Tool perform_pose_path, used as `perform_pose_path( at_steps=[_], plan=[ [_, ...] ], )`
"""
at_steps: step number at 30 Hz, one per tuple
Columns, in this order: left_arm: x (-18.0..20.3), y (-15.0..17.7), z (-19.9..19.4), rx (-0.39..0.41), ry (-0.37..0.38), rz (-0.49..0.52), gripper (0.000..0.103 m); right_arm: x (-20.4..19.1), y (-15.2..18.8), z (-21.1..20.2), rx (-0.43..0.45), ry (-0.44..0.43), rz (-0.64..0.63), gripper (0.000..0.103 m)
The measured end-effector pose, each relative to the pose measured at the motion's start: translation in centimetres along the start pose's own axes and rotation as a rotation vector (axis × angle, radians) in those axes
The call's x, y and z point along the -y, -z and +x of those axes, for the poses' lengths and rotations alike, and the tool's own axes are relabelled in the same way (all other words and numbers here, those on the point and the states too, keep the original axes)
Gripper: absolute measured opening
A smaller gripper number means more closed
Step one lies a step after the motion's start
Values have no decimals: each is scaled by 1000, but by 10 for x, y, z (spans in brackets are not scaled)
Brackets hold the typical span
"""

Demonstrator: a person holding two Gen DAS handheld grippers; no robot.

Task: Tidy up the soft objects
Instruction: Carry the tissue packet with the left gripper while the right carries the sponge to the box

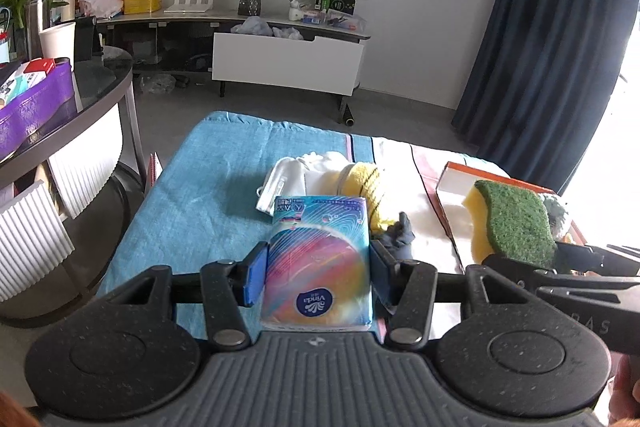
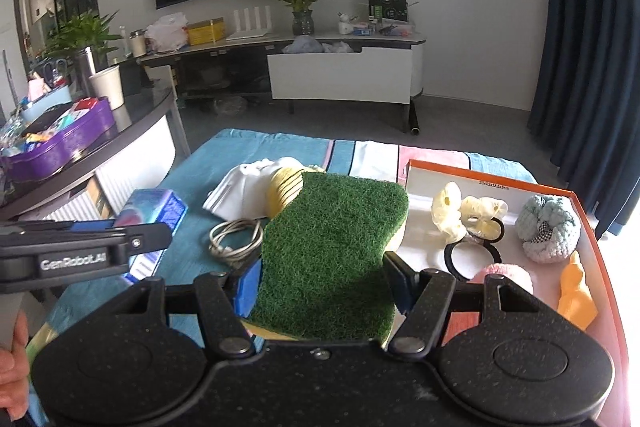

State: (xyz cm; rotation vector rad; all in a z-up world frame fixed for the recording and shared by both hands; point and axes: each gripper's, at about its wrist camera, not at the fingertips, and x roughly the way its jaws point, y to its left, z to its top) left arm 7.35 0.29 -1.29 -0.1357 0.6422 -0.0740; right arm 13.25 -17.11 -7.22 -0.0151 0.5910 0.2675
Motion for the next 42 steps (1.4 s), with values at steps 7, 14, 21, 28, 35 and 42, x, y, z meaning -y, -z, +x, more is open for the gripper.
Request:
perform_pose_path(
  at_steps=[7, 14, 21, 28, 35, 42],
  plan=[
    [6, 5, -12, 3, -25, 9, 53, 0, 11, -16, 0, -20, 5, 76],
    [15, 10, -19, 8, -24, 24, 53, 0, 16, -33, 19, -25, 5, 76],
    [22, 13, -27, 9, -4, 23, 53, 2, 21, -47, 25, -24, -2, 76],
    [29, 15, -33, 10, 20, 24, 53, 6, 22, -63, 46, -12, 2, 76],
    [37, 18, -40, 18, 31, 33, 53, 11, 26, -75, 63, -3, 7, 76],
    [45, 22, -43, 16, 48, 43, 53, 17, 32, -86, 70, 9, 19, 76]
  ],
)
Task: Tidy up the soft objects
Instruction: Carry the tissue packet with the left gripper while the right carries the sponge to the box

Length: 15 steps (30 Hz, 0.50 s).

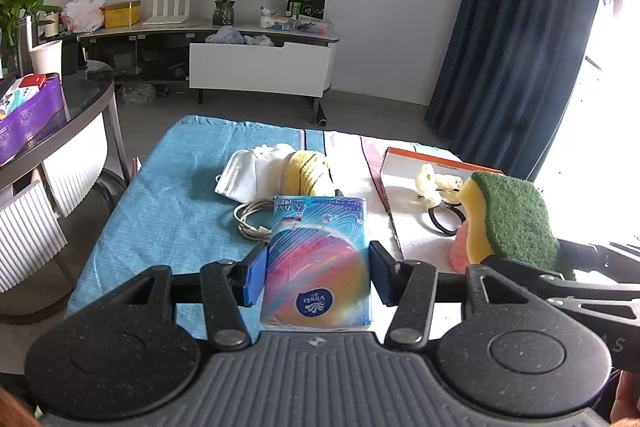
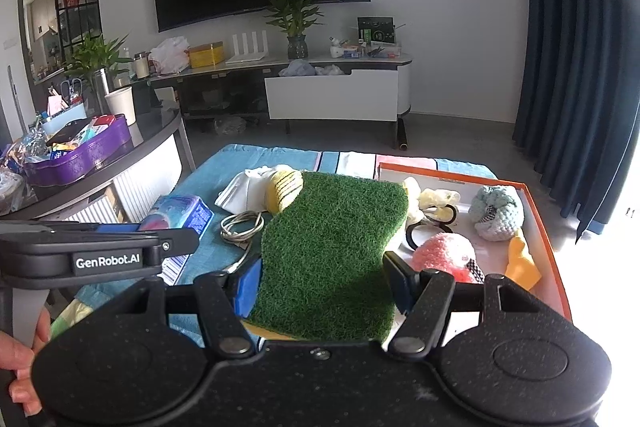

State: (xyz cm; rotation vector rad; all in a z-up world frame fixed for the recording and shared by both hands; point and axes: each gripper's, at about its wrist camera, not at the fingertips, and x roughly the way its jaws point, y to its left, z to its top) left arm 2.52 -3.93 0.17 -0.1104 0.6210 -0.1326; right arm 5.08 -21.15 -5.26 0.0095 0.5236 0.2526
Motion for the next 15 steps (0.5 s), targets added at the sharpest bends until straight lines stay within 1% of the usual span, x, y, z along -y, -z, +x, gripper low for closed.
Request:
perform_pose_path(
  at_steps=[15],
  plan=[
    [14, 7, 0, -10, 31, 17, 53, 8, 5, -9, 6, 17, 14, 76]
  ],
)
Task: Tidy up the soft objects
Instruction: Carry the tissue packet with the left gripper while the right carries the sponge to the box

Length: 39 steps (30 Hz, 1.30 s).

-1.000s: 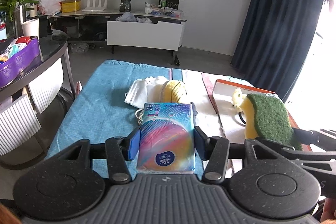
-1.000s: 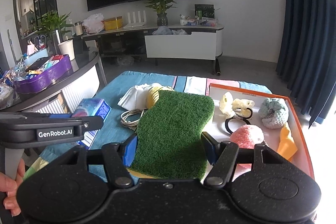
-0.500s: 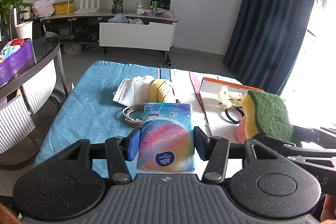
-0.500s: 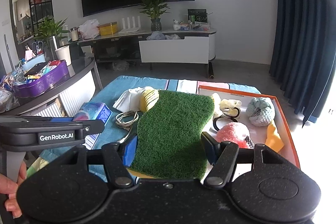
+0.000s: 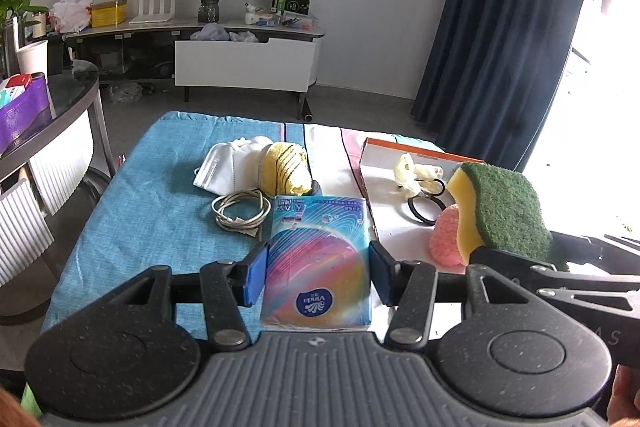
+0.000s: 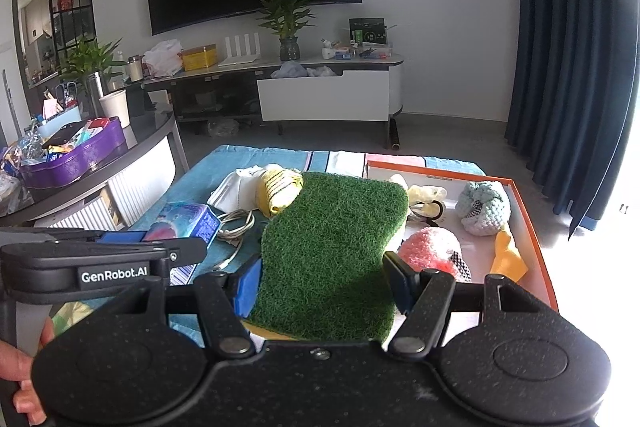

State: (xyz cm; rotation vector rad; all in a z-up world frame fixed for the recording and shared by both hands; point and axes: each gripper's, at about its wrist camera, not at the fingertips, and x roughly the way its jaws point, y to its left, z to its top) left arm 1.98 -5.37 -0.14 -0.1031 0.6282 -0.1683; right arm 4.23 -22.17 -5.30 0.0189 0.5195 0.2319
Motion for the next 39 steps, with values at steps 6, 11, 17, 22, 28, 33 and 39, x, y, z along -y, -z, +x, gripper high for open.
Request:
perform_pose_path(
  at_steps=[6, 11, 17, 22, 28, 33, 39],
  plan=[
    [4, 1, 2, -4, 4, 8, 53, 2, 1, -2, 0, 2, 6, 77],
    [9, 2, 3, -10, 9, 19, 53, 4, 2, -3, -1, 11, 11, 77],
    [17, 4, 7, -19, 25, 35, 53, 9, 4, -5, -3, 24, 18, 77],
    [23, 4, 10, -23, 34, 44, 53, 16, 7, -7, -6, 36, 24, 77],
    [31, 4, 12, -24, 45, 62, 53, 22, 7, -11, -4, 47, 30, 77],
    [38, 3, 15, -27, 58, 77, 53, 30, 6, -14, -1, 64, 39, 77],
    [46, 3, 20, -33, 75, 86, 53, 42, 9, -16, -4, 89, 47, 77]
  ],
)
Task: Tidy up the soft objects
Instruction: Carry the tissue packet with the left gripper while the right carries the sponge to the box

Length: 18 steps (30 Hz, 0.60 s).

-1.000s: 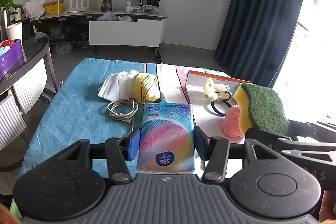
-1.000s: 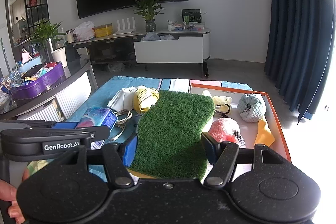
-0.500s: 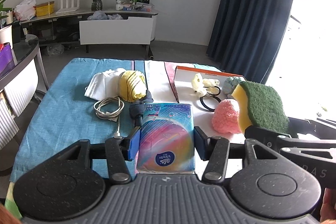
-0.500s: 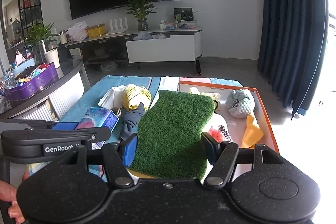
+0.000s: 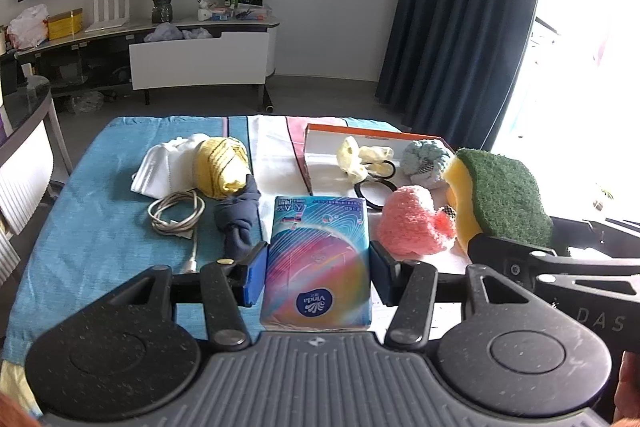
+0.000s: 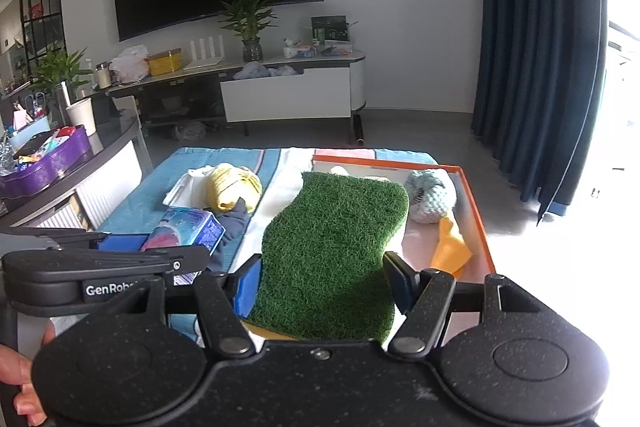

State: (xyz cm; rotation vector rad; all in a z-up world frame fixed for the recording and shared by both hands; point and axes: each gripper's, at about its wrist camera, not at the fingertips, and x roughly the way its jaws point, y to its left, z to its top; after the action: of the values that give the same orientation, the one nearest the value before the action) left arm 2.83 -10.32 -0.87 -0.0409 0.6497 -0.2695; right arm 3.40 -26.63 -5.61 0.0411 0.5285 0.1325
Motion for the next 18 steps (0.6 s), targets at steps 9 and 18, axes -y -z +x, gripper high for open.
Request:
perform_pose_path(
  at_steps=[9, 18],
  plan=[
    [10, 2, 7, -17, 12, 10, 53, 11, 2, 0, -3, 21, 7, 77],
    [18, 1, 16, -27, 23, 17, 53, 21, 3, 3, -4, 41, 21, 77]
  ],
)
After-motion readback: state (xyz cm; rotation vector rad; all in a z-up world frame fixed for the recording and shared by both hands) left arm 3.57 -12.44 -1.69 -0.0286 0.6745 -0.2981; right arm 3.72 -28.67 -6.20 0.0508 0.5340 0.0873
